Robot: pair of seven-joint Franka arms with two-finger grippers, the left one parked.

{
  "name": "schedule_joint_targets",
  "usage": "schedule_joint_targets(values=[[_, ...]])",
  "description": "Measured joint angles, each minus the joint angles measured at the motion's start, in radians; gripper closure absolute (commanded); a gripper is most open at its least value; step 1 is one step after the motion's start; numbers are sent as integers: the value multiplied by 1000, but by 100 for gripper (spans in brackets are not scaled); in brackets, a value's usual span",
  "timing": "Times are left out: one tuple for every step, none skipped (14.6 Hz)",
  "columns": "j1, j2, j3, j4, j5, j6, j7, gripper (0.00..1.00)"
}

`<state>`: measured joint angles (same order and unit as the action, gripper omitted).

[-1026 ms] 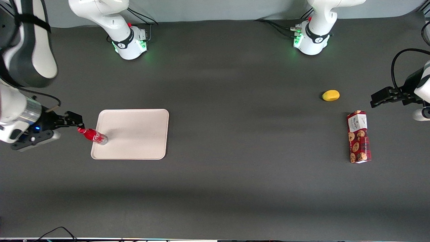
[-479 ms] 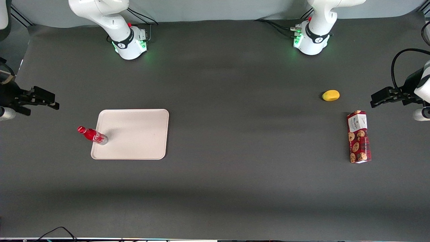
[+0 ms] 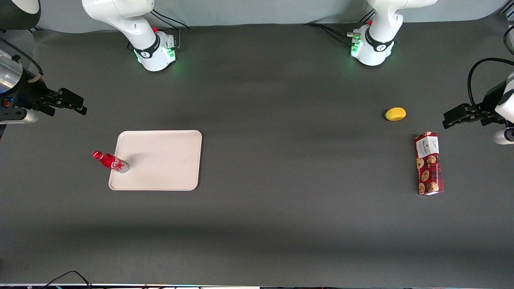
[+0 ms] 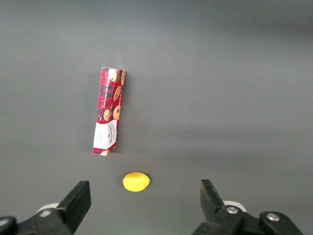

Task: Place coke bottle on tray

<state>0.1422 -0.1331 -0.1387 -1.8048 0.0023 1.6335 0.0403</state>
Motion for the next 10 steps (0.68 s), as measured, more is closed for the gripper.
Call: schedule_joint_targets(values=[[-10, -15, 0, -31, -1, 20, 0, 0], [-24, -21, 0, -47, -2, 36, 0, 0], [-43, -21, 0, -49, -2, 47, 0, 0], [-60, -18, 0, -44, -3, 57, 0, 0], [-78, -9, 0, -30, -3, 63, 0, 0], [-93, 7, 0, -8, -3, 70, 0, 0], [-103, 27, 0, 18, -3, 72, 0, 0], [-106, 46, 0, 40, -3, 72, 0, 0], [-107, 61, 0, 56, -3, 72, 0, 0], [-108, 71, 0, 67, -3, 72, 0, 0]])
